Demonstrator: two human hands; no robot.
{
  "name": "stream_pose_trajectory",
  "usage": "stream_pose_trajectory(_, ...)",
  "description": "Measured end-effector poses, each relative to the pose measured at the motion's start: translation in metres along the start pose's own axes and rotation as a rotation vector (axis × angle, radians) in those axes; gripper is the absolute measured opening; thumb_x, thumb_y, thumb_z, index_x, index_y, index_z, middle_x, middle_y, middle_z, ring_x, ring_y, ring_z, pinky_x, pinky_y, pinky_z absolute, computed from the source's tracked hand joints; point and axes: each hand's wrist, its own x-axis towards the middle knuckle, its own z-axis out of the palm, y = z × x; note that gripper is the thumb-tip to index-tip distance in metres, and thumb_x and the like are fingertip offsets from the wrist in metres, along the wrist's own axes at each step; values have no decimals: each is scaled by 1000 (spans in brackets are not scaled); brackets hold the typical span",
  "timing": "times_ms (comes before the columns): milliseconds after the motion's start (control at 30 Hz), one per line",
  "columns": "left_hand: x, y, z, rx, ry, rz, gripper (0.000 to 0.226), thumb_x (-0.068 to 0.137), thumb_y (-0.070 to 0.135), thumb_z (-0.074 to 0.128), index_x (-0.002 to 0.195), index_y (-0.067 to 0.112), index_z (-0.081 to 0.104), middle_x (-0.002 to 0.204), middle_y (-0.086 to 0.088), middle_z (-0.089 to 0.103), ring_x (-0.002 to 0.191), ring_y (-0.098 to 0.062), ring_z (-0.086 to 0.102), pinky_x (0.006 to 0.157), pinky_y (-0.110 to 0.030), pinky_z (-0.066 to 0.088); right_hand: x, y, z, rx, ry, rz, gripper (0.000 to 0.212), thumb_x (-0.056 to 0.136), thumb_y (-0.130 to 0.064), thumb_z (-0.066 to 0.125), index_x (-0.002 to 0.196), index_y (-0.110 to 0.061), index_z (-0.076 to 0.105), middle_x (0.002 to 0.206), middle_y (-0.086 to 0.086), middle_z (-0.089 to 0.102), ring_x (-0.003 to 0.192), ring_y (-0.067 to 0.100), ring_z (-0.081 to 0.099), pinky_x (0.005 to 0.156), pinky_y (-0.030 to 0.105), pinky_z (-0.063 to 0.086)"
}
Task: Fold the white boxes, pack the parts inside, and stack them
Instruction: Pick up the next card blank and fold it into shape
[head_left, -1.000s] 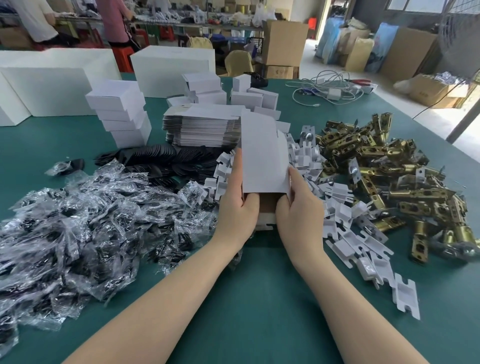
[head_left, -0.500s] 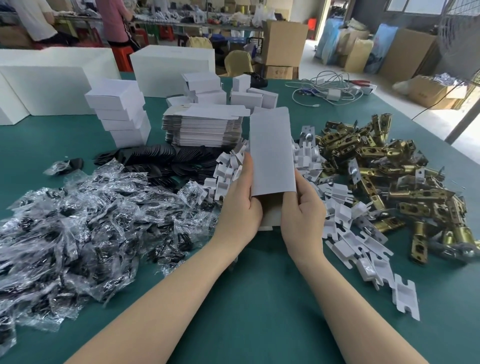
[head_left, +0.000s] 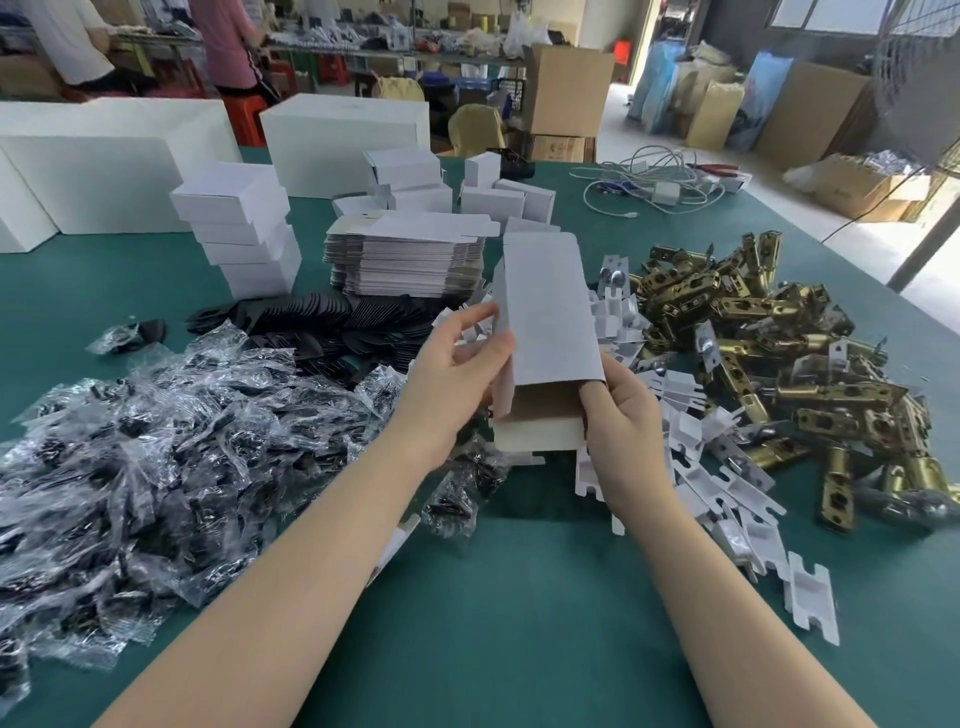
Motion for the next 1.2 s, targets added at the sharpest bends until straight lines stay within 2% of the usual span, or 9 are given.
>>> stream_pose_trajectory(133,4,8,-8,-309,-171,-249,35,97,14,59,131,15,56,100,-3,76,81,-18,73,67,-30,60,3,-3,-12,93,-127,83,38,84,-19,46,104,-37,73,91,-12,74,80,1,66,60,13,48)
stream_pose_trajectory(267,4,7,-8,-336,-179,-249,31,97,9,57,128,14,58,102,-7,75,81,-19,73,63,-30,59,4,-4,-21,322,-295,228,35,88,-22,56,121,-17,66,106,6,71,92,17,66,75,29,55)
stream_pose_trajectory(367,2,6,-9,-256,-217,-175,41,94,5,60,133,16,53,104,-8,75,89,-22,73,68,-32,59,5,-7,-19,272,-106,250,29,86,-48,65,99,-24,76,92,0,71,82,15,64,73,30,53)
stream_pose_trajectory(567,-2,4,-4,-27,-263,-59,40,89,2,67,124,20,57,101,-9,76,94,-22,73,77,-39,61,3,-6,-18,30,25,123,27,97,-38,57,78,-34,75,75,-9,68,68,5,63,53,28,56)
stream_pose_trajectory(733,-2,4,-6,-7,-221,-32,32,87,0,69,107,23,62,84,0,77,80,-13,74,62,-25,57,2,-5,-17,37,39,123,27,94,-35,62,77,-16,72,78,3,66,72,16,60,61,42,51)
stream_pose_trajectory(900,-3,7,-6,27,-208,-47,22,93,22,66,82,39,76,81,4,76,72,-11,72,55,-24,56,0,-7,-18,44,39,141,32,91,-38,64,82,-8,71,81,14,66,72,24,63,56,55,55)
stream_pose_trajectory(1000,0,5,-5,40,-145,21,28,93,18,66,77,38,77,80,3,75,77,-17,69,66,-33,59,1,-6,-13,4,58,119,44,95,-34,62,89,10,61,84,30,59,75,34,56,63,70,47)
stream_pose_trajectory(1100,0,3,-5,41,-60,64,27,94,17,65,78,36,77,81,0,74,81,-23,66,74,-43,56,-1,-2,-6,-152,73,66,34,96,-33,60,105,0,64,94,13,65,87,30,64,75,60,54)
stream_pose_trajectory(1200,5,3,-10,-112,91,20,15,96,19,62,86,26,71,82,4,75,79,-16,72,70,-41,61,-11,-5,0,-497,163,-251,58,92,-39,66,140,-12,47,131,4,53,118,18,52,99,33,45)
